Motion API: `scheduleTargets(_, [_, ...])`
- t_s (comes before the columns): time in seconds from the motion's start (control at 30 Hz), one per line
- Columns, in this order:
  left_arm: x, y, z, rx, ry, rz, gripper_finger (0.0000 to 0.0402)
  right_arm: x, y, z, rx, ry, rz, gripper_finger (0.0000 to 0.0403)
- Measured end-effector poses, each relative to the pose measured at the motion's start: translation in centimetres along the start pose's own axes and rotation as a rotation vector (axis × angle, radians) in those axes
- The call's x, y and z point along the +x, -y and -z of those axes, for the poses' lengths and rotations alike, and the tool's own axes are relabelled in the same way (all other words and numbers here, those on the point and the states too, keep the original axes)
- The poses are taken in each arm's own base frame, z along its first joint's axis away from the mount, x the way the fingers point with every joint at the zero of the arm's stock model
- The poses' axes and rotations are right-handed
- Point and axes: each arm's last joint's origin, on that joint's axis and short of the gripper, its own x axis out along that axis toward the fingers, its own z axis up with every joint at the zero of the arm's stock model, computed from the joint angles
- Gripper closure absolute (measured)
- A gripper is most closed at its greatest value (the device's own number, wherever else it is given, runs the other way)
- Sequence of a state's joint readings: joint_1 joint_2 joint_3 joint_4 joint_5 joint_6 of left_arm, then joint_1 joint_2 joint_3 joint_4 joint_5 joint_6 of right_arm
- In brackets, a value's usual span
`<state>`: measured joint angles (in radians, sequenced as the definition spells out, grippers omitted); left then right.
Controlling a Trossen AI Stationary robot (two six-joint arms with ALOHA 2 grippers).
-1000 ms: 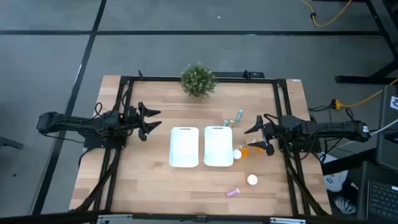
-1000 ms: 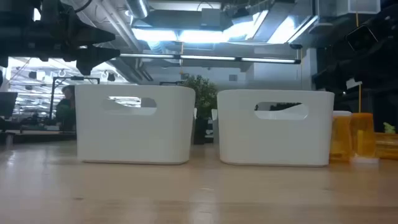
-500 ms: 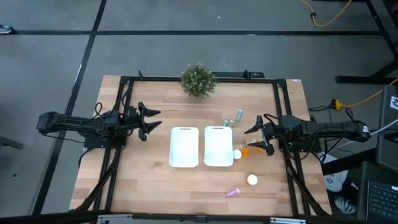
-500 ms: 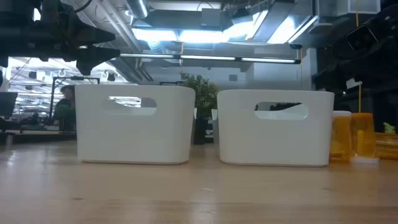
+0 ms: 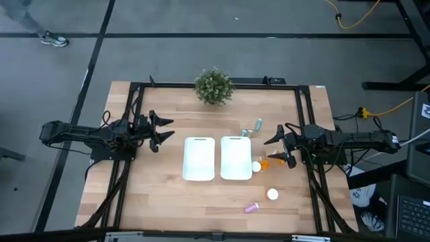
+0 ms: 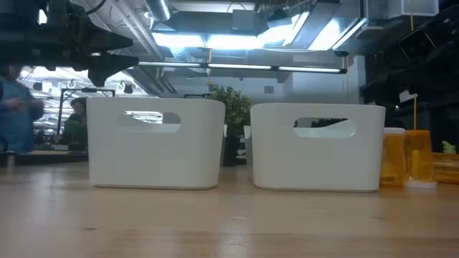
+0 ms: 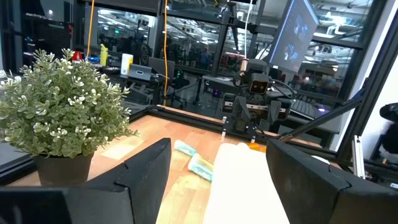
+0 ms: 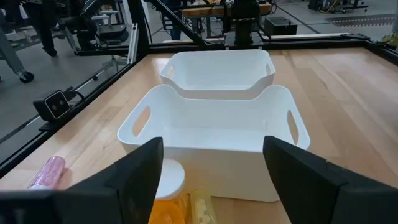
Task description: Pick and place medicine bottles into bin by pill shape (circle, oval)
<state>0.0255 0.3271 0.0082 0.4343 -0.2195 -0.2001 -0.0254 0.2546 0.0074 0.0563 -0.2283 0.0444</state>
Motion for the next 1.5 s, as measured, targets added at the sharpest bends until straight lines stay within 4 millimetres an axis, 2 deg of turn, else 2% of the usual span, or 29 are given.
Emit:
scheduleTargets(0.93, [0.00, 0.00, 0.00, 0.000, 0.000, 0.000, 0.0147, -0.01, -0.02, -0.36, -0.006, 0.036, -0.002, 0.0124])
scheduleTargets(1.07, [0.00, 0.00, 0.01, 0.000, 0.000, 0.000, 0.0147, -0.01, -0.02, -0.39, 0.024, 0.039, -0.002, 0.0124])
scheduleTargets(1.23, [0.00, 0.00, 0.00, 0.000, 0.000, 0.000, 0.0147, -0.01, -0.02, -0.50, 0.141, 0.051, -0.005, 0.0124])
scheduleTargets(1.5, [0.00, 0.00, 0.00, 0.000, 0.000, 0.000, 0.0147, -0.01, -0.02, -0.51, 0.150, 0.051, -0.006, 0.0124])
